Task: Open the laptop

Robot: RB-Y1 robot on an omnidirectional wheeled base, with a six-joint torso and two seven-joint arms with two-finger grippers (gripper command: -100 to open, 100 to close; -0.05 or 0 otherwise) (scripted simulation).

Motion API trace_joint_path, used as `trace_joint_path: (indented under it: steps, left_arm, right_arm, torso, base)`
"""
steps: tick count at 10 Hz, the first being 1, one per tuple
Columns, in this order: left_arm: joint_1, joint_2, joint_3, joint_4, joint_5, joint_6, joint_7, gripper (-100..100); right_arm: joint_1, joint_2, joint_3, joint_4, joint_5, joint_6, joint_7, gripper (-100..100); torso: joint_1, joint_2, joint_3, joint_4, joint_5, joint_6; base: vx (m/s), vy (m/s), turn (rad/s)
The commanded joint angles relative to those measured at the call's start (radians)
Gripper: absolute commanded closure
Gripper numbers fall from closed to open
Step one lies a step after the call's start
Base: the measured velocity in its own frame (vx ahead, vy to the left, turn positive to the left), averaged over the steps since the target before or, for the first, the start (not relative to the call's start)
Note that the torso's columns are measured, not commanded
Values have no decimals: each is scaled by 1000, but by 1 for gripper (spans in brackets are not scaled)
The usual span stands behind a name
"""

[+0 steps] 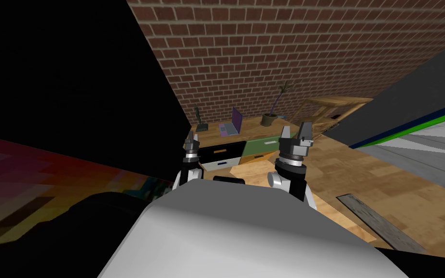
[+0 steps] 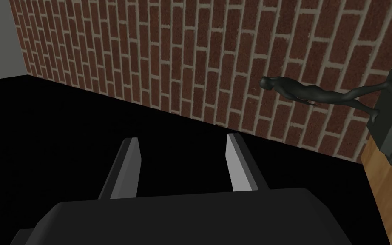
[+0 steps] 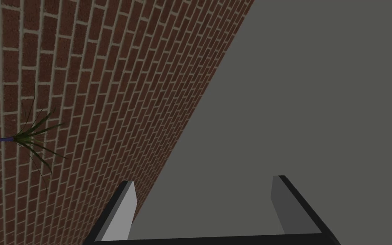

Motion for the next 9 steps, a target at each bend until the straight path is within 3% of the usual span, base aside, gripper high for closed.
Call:
trace_joint_path:
  steps: [1, 4, 5, 6, 9]
  left_arm:
    - [0, 0, 0, 0, 0, 0, 0, 0]
    - [0, 0, 0, 0, 0, 0, 0, 0]
    - [-11, 39, 1, -2, 1, 19, 0, -100]
    - [-23, 66, 1, -4, 3, 38, 1, -100]
    - [-78, 134, 1, -15, 9, 122, 4, -100]
  right_arm:
    - [0, 0, 0, 0, 0, 0, 0, 0]
    - [0, 0, 0, 0, 0, 0, 0, 0]
    - [0, 0, 0, 0, 0, 0, 0, 0]
    - [0, 0, 0, 0, 0, 0, 0, 0]
    - [0, 0, 0, 0, 0, 0, 0, 0]
  torso:
    - [0, 74, -147, 74, 0, 0]
    - [0, 296, -590, 295, 0, 0]
    - [0, 369, -738, 369, 0, 0]
    - [-1, 403, -807, 402, 0, 0]
    - [-2, 415, -832, 415, -1, 0]
  base:
    - [0, 0, 0]
    - [0, 0, 0]
    - [14, -21, -3]
    - [21, -45, -4]
    - [35, -83, -5]
